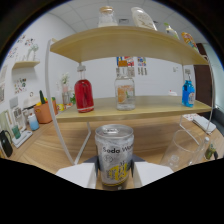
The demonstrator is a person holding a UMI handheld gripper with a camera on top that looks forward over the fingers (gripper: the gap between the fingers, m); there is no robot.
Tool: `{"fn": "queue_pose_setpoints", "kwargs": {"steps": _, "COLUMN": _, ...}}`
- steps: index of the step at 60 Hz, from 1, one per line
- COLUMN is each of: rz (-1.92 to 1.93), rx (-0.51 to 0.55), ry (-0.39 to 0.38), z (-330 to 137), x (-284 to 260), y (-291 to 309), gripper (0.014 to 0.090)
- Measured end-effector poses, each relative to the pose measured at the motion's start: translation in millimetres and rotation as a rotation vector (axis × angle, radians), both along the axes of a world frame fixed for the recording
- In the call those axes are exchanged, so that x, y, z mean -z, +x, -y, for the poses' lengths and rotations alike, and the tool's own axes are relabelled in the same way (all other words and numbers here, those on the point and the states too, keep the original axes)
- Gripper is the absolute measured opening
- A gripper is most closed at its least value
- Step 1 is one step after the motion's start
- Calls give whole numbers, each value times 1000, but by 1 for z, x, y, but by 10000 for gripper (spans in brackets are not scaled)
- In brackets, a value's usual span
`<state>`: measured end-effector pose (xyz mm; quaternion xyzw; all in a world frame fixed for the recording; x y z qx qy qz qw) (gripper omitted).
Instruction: Make me a cup of Mojito.
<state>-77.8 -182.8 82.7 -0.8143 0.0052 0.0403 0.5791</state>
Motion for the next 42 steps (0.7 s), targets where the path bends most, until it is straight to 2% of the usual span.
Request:
{"fn": "queue_pose_setpoints", "kwargs": {"steps": 22, "rz": 63, "rx": -20, "ry": 30, "z": 11, "x": 5, "y": -5, "gripper": 530}}
{"fn": "queue_pose_setpoints", "kwargs": {"steps": 33, "rz": 71, "rx": -25, "ry": 11, "z": 14, "x": 7, "y": -4, "gripper": 540}}
{"fn": "queue_pose_setpoints", "kwargs": {"steps": 34, "rz": 73, "rx": -27, "ry": 6, "z": 14, "x": 7, "y": -4, "gripper": 553}}
{"fn": "queue_pose_setpoints", "kwargs": {"steps": 39, "rz": 84, "rx": -24, "ry": -21, "z": 19, "x": 7, "y": -3, "gripper": 712}}
{"fn": "queue_pose_setpoints", "kwargs": {"steps": 42, "rz": 84, "rx": -31, "ry": -32, "z": 24, "x": 2, "y": -5, "gripper": 863}}
